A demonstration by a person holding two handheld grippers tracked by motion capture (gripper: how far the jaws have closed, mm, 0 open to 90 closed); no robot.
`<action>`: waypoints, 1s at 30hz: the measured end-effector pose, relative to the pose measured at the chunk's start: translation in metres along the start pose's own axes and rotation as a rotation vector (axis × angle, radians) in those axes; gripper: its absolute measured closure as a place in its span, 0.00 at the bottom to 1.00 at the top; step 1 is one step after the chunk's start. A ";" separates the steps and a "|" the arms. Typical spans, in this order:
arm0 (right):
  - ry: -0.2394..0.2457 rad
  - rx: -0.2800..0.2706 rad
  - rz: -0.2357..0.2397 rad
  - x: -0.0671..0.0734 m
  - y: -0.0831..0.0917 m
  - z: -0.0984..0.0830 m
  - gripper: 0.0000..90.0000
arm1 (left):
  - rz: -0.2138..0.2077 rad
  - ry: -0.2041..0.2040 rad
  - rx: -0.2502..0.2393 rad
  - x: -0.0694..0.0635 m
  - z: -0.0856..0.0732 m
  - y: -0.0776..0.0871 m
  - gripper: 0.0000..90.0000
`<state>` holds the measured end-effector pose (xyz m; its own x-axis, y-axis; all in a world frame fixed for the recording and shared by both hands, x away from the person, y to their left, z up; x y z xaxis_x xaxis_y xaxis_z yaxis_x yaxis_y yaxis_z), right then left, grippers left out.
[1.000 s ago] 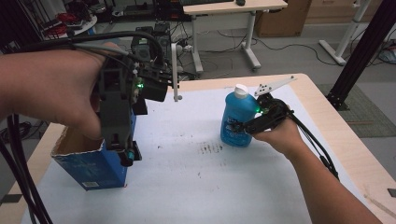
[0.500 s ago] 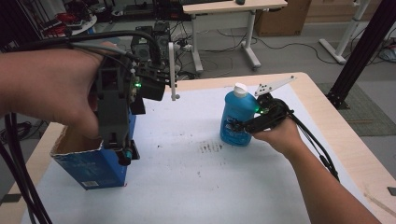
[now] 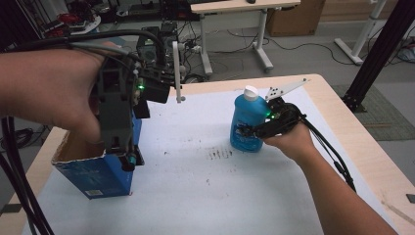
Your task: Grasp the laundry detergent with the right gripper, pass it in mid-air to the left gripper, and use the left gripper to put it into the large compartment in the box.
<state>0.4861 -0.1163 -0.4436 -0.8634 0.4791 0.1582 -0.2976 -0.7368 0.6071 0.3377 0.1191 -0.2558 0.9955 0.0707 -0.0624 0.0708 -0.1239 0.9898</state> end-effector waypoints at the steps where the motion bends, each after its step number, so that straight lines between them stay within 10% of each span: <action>1: 0.000 0.000 0.000 0.000 0.000 0.000 0.43 | 0.000 0.000 0.001 0.000 0.000 0.000 0.02; 30: 0.111 -0.041 -0.036 0.019 0.031 0.021 0.51 | 0.021 -0.015 -0.007 0.005 0.012 0.000 0.02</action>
<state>0.4687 -0.1203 -0.4053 -0.8909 0.4517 0.0482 -0.3438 -0.7398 0.5784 0.3430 0.1077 -0.2576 0.9977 0.0531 -0.0431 0.0492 -0.1187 0.9917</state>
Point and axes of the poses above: each handheld gripper's, and its own axes: y roughly backward along the jaws, z roughly out of its top, x roughly to its left, the point moved 8 cm from there along -y, roughly forward along the jaws, and after that the axes turned 6 degrees about x, right-handed, at the moved point
